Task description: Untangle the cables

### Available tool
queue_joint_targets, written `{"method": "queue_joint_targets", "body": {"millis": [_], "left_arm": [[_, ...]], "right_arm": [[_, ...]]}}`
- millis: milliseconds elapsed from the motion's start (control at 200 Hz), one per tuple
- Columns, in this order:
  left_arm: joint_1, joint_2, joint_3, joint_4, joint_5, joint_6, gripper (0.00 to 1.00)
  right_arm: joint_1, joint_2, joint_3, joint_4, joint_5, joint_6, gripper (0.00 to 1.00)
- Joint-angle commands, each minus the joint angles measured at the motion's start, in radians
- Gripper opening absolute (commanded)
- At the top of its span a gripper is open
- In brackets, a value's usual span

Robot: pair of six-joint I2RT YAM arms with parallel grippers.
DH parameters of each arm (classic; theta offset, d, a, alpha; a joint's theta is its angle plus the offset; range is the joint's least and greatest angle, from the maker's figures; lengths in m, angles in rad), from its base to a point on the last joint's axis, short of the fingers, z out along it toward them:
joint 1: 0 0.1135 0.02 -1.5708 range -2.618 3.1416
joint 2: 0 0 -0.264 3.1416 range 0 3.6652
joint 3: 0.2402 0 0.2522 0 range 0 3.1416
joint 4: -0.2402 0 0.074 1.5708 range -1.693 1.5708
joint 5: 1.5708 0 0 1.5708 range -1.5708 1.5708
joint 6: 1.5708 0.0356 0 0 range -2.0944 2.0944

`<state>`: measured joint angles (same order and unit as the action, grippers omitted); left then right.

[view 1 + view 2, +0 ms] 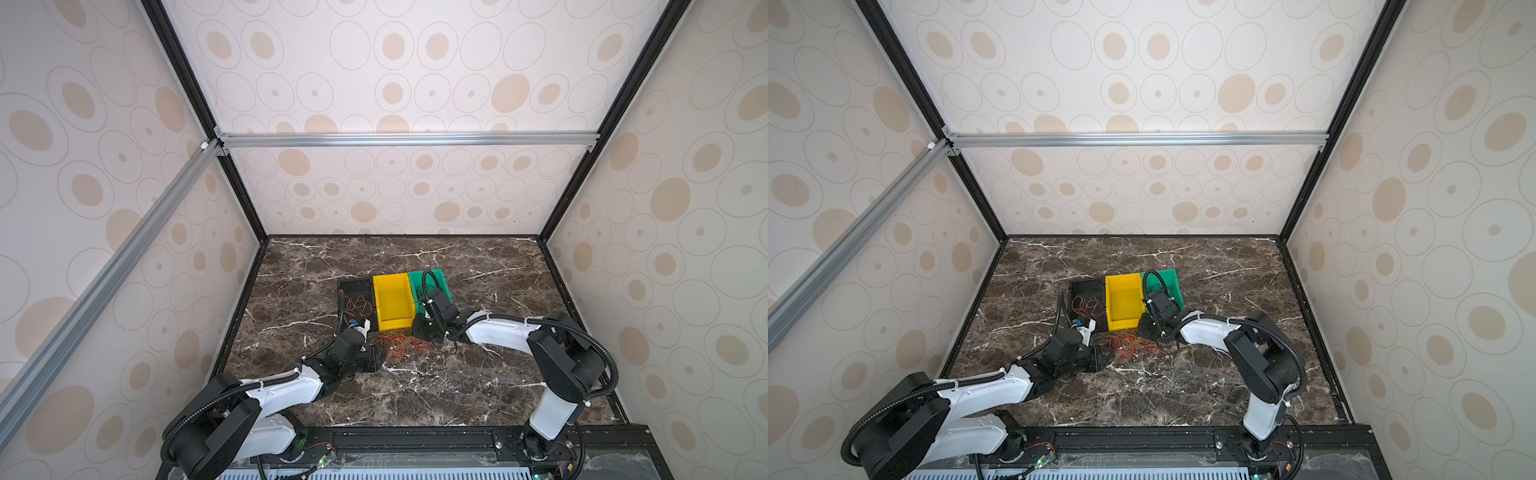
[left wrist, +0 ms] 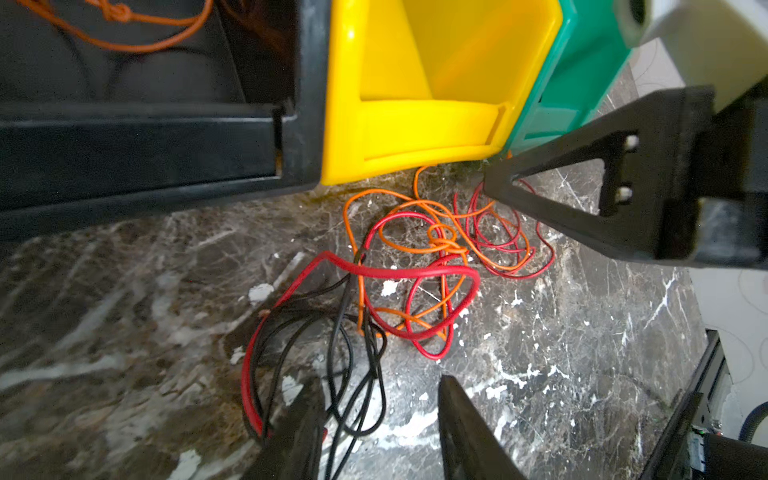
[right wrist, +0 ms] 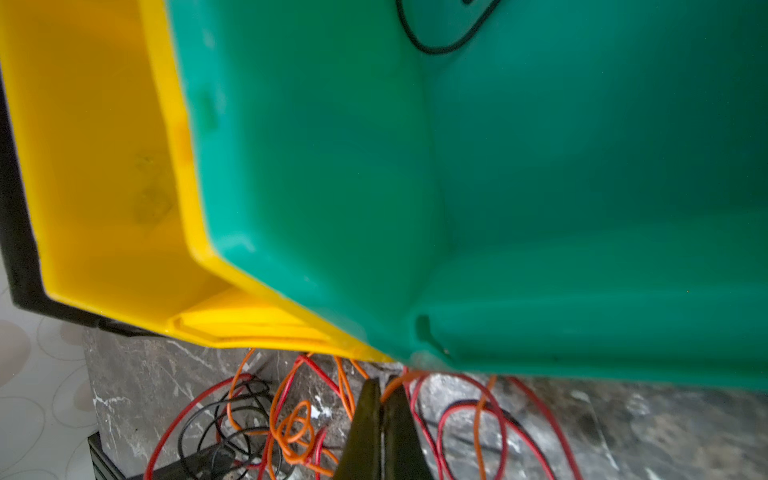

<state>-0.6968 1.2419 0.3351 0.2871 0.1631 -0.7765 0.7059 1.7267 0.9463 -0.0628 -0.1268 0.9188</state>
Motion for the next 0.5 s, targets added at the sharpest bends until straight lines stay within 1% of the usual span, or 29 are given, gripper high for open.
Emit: {"method": "queue_joint_targets", "body": {"millis": [0, 115, 210, 495], "left_arm": [[-0.013, 0.011, -0.001, 0.026, 0.014, -0.011, 0.43], [-0.024, 0.006, 0.015, -0.018, 0.010, -0.003, 0.45], [-0.026, -0.025, 0.017, -0.049, 0.006, -0.003, 0.47], [-0.027, -0.145, 0.102, -0.234, -0.046, 0.040, 0.53]], "right_arm": [[0.003, -0.098, -0.031, 0.002, 0.015, 0.002, 0.00], [0.003, -0.194, -0.058, -0.035, 0.036, -0.027, 0.00], [0.004, -0.277, -0.073, -0.066, 0.061, -0.050, 0.00], [0.002, -0.458, -0.038, -0.166, 0.085, -0.118, 0.00]]}}
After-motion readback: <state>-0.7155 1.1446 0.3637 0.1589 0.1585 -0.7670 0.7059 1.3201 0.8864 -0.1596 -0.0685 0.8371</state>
